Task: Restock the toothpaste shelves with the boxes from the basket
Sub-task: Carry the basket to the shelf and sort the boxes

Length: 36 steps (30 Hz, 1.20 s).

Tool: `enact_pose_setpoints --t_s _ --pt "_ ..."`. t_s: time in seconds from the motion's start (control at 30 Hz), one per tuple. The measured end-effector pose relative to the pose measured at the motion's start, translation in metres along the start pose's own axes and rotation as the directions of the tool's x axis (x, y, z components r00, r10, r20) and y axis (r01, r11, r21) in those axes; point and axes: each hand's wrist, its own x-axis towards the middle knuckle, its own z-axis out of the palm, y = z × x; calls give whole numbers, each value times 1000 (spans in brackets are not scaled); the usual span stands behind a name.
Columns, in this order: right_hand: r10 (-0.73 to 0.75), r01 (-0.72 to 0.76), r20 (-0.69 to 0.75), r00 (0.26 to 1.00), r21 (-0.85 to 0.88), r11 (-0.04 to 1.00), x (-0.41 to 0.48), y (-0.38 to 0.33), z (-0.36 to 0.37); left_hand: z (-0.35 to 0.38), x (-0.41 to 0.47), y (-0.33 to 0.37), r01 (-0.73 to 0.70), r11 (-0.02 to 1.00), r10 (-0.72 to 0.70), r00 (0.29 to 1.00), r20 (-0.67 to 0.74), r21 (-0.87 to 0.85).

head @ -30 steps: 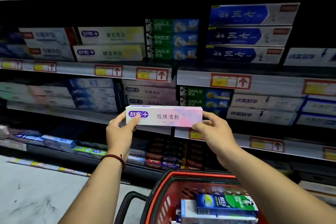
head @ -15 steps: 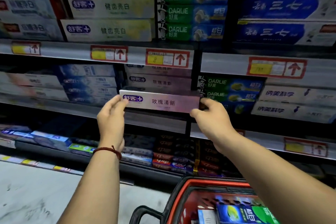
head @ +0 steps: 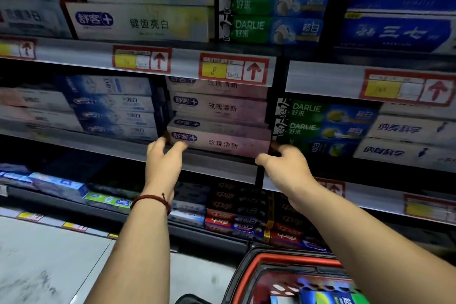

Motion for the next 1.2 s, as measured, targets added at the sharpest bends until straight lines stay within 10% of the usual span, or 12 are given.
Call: enact_pose_setpoints --t_s 0.23,0.77,1.2 --pt "-21 19 24 999 98 995 -8 -6 -1 5 -13 21 -4 1000 4 998 60 -3" --pt "-373 364 38 927 -322 874 -117 30 -114 41 -196 90 -390 891 281 876 392 233" --pt "-263 331 202 943 -530 781 -185 145 -211 96 -326 34 -490 794 121 709 695 361"
